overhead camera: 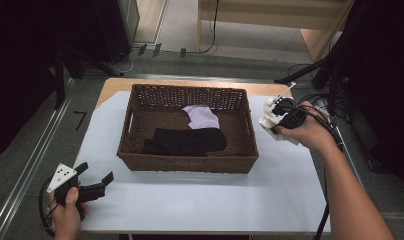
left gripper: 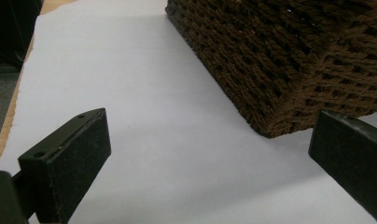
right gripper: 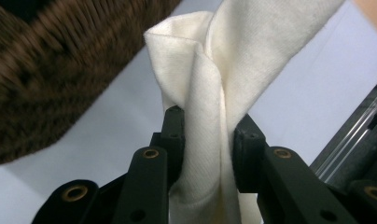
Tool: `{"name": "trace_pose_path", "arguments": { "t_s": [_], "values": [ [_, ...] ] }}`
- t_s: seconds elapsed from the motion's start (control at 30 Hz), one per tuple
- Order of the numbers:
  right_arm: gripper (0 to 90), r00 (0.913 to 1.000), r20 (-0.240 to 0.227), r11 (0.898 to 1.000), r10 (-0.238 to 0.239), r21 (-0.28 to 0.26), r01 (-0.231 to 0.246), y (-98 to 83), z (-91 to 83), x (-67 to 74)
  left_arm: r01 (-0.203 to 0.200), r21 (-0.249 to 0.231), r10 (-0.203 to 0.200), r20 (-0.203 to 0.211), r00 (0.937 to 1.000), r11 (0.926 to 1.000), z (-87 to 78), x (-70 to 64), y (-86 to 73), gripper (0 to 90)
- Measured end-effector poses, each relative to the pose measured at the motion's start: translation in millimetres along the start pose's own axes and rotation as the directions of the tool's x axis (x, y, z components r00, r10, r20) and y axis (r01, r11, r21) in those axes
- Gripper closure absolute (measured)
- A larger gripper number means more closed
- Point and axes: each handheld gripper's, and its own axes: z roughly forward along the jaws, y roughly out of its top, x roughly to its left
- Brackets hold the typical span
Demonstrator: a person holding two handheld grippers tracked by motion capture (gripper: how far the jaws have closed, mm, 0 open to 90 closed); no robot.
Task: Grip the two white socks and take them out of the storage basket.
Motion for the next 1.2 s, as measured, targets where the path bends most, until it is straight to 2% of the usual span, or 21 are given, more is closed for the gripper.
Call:
{"name": "trace_pose_path", "arguments": {
  "t_s": [0.13, 0.37, 0.73, 0.97, 1.2],
  "values": [
    [70.0, 0.9999, -0.008, 1.000, 0.009, 0.029, -0.008, -10.4, 11.0, -2.7, 0.001, 0.000, -0.001, -0.001, 1.0000, 1.0000, 0.0, -0.1, 0.0, 0.1],
    [70.0, 0.9993, 0.013, 0.996, 0.036, 0.084, -0.037, -28.0, 28.0, -8.0, 0.001, 0.000, -0.001, -0.001, 1.0000, 1.0000, -0.1, -0.1, 0.0, 0.1],
    [70.0, 0.9974, 0.014, 0.990, 0.070, 0.122, -0.072, -47.3, 48.0, -14.5, 0.000, 0.002, 0.000, -0.002, 1.0000, 1.0000, -0.2, 0.1, 0.0, 0.1],
    [70.0, 0.9951, 0.036, 0.987, 0.093, 0.125, -0.096, -49.0, 54.8, -19.9, 0.001, 0.003, 0.000, -0.003, 1.0000, 1.0000, -0.2, 0.1, 0.0, 0.1],
    [70.0, 0.9880, 0.059, 0.982, 0.143, 0.113, -0.149, -37.1, 61.8, -22.6, 0.002, 0.002, -0.002, -0.002, 1.0000, 1.0000, -0.3, 0.2, 0.0, 0.1]
  ]
}}
